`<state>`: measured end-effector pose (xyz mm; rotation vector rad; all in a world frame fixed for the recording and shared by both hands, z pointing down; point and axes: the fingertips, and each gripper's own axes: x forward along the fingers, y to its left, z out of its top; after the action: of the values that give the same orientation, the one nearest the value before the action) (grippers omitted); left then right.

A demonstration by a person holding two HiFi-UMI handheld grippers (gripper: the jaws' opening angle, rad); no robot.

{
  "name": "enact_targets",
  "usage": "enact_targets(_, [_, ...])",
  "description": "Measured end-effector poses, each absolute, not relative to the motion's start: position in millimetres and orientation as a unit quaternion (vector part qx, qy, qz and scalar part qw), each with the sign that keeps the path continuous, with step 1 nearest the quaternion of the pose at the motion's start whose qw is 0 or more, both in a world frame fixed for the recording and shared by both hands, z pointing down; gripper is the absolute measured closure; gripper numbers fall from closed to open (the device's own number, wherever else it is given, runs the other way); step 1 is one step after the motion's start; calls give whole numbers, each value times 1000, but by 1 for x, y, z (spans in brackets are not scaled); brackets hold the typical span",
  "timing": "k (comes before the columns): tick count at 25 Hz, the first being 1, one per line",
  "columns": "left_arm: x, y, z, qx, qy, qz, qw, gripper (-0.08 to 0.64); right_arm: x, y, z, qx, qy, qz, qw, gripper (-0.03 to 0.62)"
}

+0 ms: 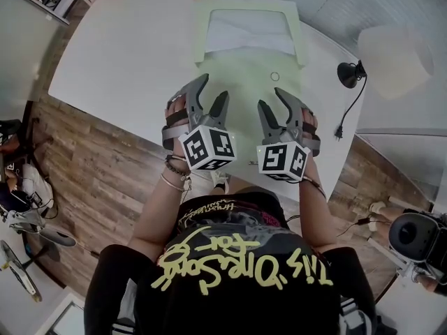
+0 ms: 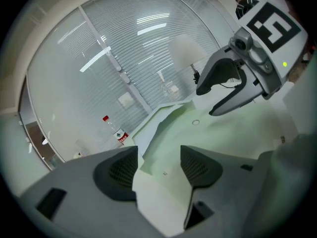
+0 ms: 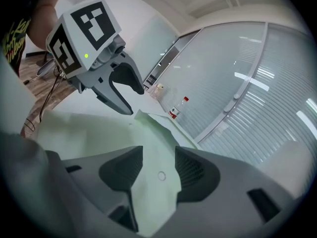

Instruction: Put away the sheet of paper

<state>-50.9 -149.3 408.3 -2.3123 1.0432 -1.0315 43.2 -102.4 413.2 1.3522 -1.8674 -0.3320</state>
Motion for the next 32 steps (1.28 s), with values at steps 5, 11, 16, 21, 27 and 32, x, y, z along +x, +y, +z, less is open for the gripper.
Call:
enact_targets(5, [-57, -140, 397, -840, 383, -340, 181, 287, 37, -94, 398, 553, -742, -116, 359, 385])
enact_targets(11, [-59, -129, 389, -857, 391, -300, 151, 288, 31, -88, 390, 566, -754, -99, 320, 385])
enact_targets(16, [-62, -122, 376, -866, 404, -260, 139, 290, 28, -81, 377, 579, -763, -91, 271, 388])
enact_targets(21, [-66, -114, 359, -875, 413, -218, 125, 319, 27, -77, 361, 589, -774, -77, 219, 400])
enact_targets(27, [-71, -110, 348, -884, 417, -181, 108, 368, 26, -74, 344, 601, -782, -42, 158, 470])
enact_targets(32, [-72, -106, 335, -891, 421, -145, 92, 445, 21, -72, 321, 602, -790, -56, 102, 503])
